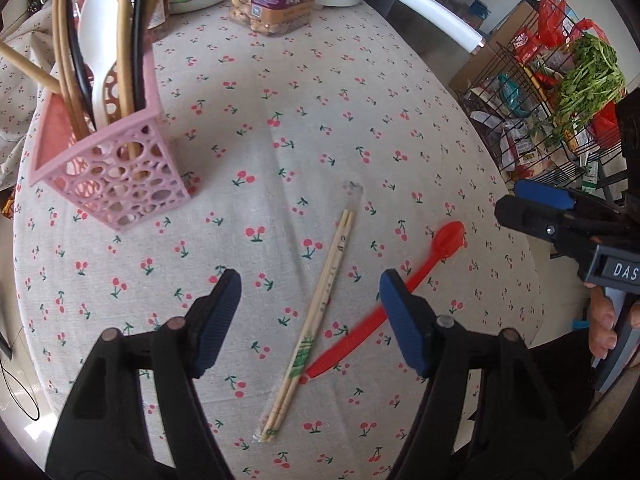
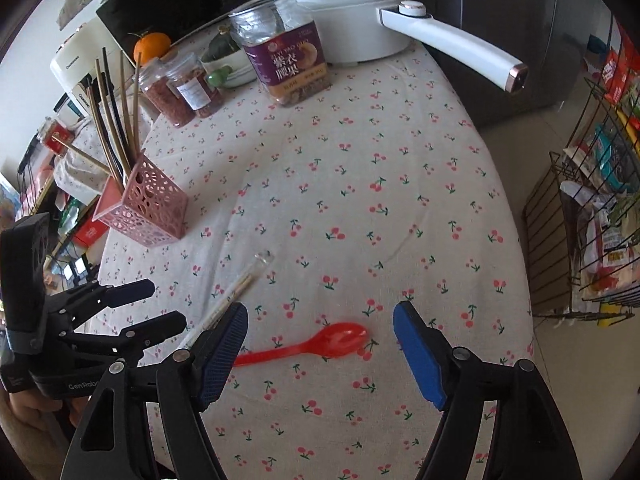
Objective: Organize utensils
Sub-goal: 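Grasp the plastic-wrapped chopsticks with the left tool and lift them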
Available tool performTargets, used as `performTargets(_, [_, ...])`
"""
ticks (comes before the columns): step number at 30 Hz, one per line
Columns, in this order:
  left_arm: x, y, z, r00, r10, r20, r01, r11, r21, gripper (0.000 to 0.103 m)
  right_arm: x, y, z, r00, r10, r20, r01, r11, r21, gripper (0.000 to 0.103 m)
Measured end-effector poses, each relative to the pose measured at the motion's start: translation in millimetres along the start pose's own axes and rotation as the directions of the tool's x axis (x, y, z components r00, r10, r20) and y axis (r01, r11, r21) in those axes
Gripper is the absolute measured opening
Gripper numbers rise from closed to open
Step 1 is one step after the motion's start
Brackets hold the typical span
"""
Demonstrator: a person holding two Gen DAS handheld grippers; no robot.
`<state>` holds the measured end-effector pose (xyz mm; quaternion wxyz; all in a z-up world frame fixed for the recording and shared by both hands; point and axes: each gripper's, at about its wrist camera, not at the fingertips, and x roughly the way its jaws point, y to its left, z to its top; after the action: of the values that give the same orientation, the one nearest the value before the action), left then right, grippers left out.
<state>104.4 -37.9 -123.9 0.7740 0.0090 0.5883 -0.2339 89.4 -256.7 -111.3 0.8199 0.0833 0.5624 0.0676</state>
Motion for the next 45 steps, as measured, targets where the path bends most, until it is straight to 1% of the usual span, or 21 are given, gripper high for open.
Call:
performTargets(3, [14,-9,1,0.999,-0.016,-0.04,0.017,1.0,0.016,0.048,10,-13,-6,0.999,-0.016,-0.039,0.017,1.0,0.025,0.077])
performTargets(6, [26,-16,3,0.997,-0.011,-0.072,0.013,0.999,0.03,0.039,15,-21,-10,0.997,-0.037,-0.061,0.039,0.999,0.03,0.077])
performTargets(7, [30,-18,3,0.997,-0.008,-0.081,0.011,0.999,0.032,0.037,16,-24,-11,0.997,-0.039,-0.066,0.041,0.999,0.032,0.077])
performTargets(9, [36,-20,5,0.996,0.01,-0.084,-0.007,0.999,0.032,0.031,18,-27,-13,0.996,-0.034,-0.077,0.037,0.999,0.04,0.077])
performTargets(13, [46,-24,9,0.995,0.047,-0.088,-0.043,0.998,0.046,0.028,22,-33,-17,0.995,-0.008,-0.099,0.014,0.998,0.062,0.077])
performTargets(16, [49,-27,11,0.994,0.078,-0.08,-0.073,0.995,0.062,0.025,24,-35,-19,0.994,-0.008,-0.109,0.015,0.998,0.063,0.077])
performTargets(17, [49,-28,12,0.993,0.087,-0.078,-0.081,0.994,0.07,0.022,25,-35,-19,0.994,-0.011,-0.112,0.018,0.998,0.061,0.077])
performTargets(18, [50,-29,12,0.992,0.1,-0.077,-0.094,0.992,0.079,0.014,26,-35,-20,0.993,-0.013,-0.115,0.02,0.998,0.059,0.077])
performTargets(20, [50,-32,13,0.991,0.108,-0.073,-0.101,0.991,0.09,0.013,29,-36,-21,0.992,-0.016,-0.124,0.024,0.998,0.057,0.077])
performTargets(23, [48,-33,17,0.994,0.095,-0.061,-0.09,0.993,0.082,0.011,32,-37,-22,0.991,-0.026,-0.135,0.034,0.998,0.056,0.077])
performTargets(27, [32,-32,20,0.997,0.083,0.003,-0.083,0.994,0.073,0.011,36,-35,-23,0.989,-0.027,-0.146,0.035,0.998,0.049,0.077])
performTargets(31, [9,-31,23,0.995,0.066,0.074,-0.07,0.996,0.062,0.011,40,-33,-21,0.988,-0.021,-0.153,0.029,0.998,0.05,0.077])
performTargets(38, [-19,-22,20,0.988,0.051,0.143,-0.059,0.997,0.05,0.011,50,-32,-18,0.987,-0.023,-0.157,0.034,0.997,0.069,0.076])
performTargets(39, [-22,-22,19,0.987,0.049,0.15,-0.057,0.997,0.049,0.011,53,-32,-18,0.987,-0.023,-0.158,0.034,0.997,0.072,0.074])
performTargets(40, [-24,-20,19,0.987,0.048,0.156,-0.056,0.997,0.047,0.011,55,-31,-18,0.987,-0.023,-0.158,0.036,0.997,0.075,0.069])
performTargets(42, [-28,-19,16,0.986,0.046,0.163,-0.053,0.998,0.043,0.01,57,-28,-16,0.989,-0.038,-0.143,0.048,0.996,0.068,0.065])
performTargets(43, [-30,-18,14,0.985,0.046,0.167,-0.053,0.998,0.04,0.01,57,-26,-15,0.99,-0.034,-0.136,0.043,0.997,0.063,0.058])
performTargets(44, [-32,-16,14,0.984,0.046,0.171,-0.053,0.998,0.038,0.01,58,-25,-14,0.991,-0.021,-0.132,0.029,0.998,0.064,0.055])
performTargets(45, [-34,-15,13,0.984,0.045,0.174,-0.052,0.998,0.036,0.01,58,-24,-13,0.992,-0.015,-0.126,0.023,0.998,0.065,0.049])
